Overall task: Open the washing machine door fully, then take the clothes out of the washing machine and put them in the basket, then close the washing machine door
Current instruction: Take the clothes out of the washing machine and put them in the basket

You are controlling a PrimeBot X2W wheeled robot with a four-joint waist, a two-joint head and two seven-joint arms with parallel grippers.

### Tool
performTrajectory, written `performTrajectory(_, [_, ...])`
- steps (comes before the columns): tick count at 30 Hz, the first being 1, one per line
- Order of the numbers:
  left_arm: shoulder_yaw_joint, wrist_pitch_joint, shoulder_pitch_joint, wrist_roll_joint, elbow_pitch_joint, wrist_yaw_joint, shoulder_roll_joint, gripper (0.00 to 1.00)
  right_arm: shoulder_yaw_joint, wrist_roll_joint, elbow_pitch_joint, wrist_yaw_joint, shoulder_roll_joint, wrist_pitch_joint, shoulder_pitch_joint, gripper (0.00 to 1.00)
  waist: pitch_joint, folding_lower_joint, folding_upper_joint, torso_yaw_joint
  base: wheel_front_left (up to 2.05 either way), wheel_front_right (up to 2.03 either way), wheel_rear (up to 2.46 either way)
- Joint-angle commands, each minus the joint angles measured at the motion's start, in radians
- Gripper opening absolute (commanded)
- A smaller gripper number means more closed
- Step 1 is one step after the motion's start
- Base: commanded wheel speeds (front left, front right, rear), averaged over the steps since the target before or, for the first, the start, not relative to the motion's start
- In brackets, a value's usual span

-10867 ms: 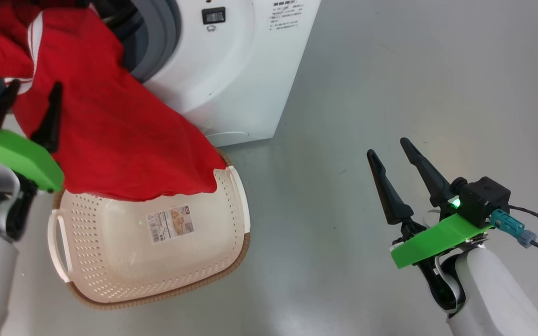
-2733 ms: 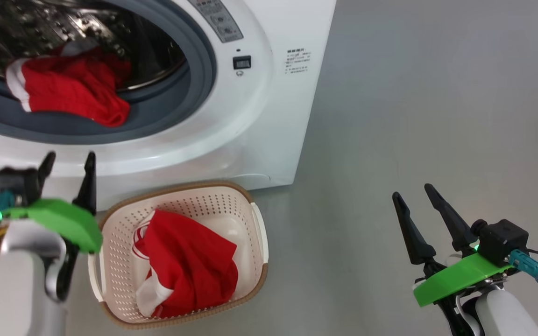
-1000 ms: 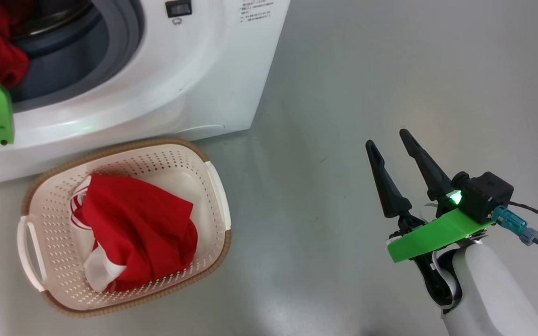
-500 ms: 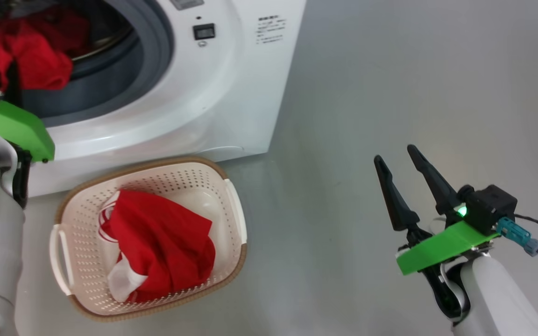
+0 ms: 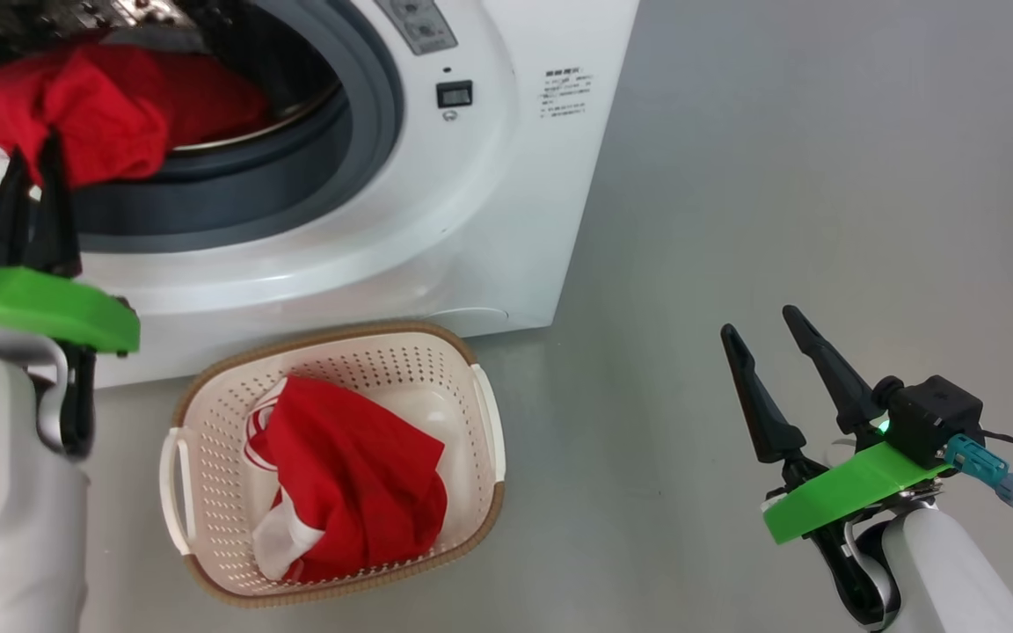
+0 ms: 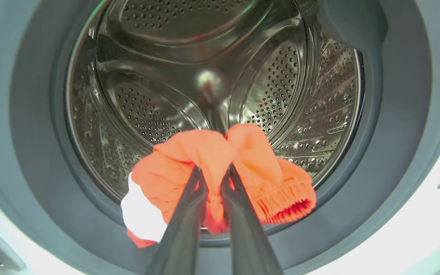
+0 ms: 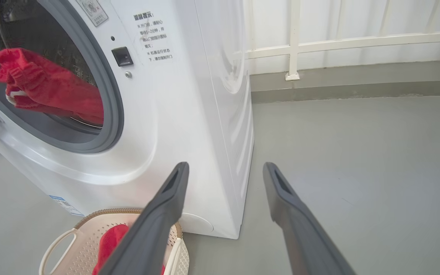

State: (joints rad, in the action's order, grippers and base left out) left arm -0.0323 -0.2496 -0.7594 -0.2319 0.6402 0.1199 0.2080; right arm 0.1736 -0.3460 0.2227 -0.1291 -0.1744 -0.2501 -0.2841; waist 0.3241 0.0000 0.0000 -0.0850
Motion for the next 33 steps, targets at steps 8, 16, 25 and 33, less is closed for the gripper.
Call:
performTrajectory(8, [0.065, -0.012, 0.184, -0.010, -0.299, 0.002, 0.019, 0.00, 0.011, -0.005, -0.023, -0.002, -0.015, -0.012, 0.039, 1.00, -0.033, 0.0000, 0.0000, 0.020, 0.00, 0.00, 0.00])
performTrajectory(16, [0.106, -0.010, 0.355, -0.029, -0.575, -0.034, -0.001, 0.00, 0.003, -0.004, -0.026, -0.002, -0.021, -0.012, 0.055, 1.00, -0.047, 0.0000, 0.0000, 0.036, 0.00, 0.00, 0.00])
performTrajectory(25, [0.109, 0.042, 0.498, -0.038, -0.803, -0.073, -0.025, 0.00, 0.006, -0.004, -0.030, -0.002, -0.023, -0.012, 0.052, 1.00, -0.043, 0.0000, 0.0000, 0.044, 0.00, 0.00, 0.00])
performTrajectory(33, [0.051, 0.059, 0.590, -0.020, -0.757, -0.073, -0.047, 0.00, 0.012, -0.003, -0.032, -0.002, -0.016, -0.012, 0.040, 1.00, -0.022, 0.0000, 0.0000, 0.035, 0.00, 0.00, 0.00])
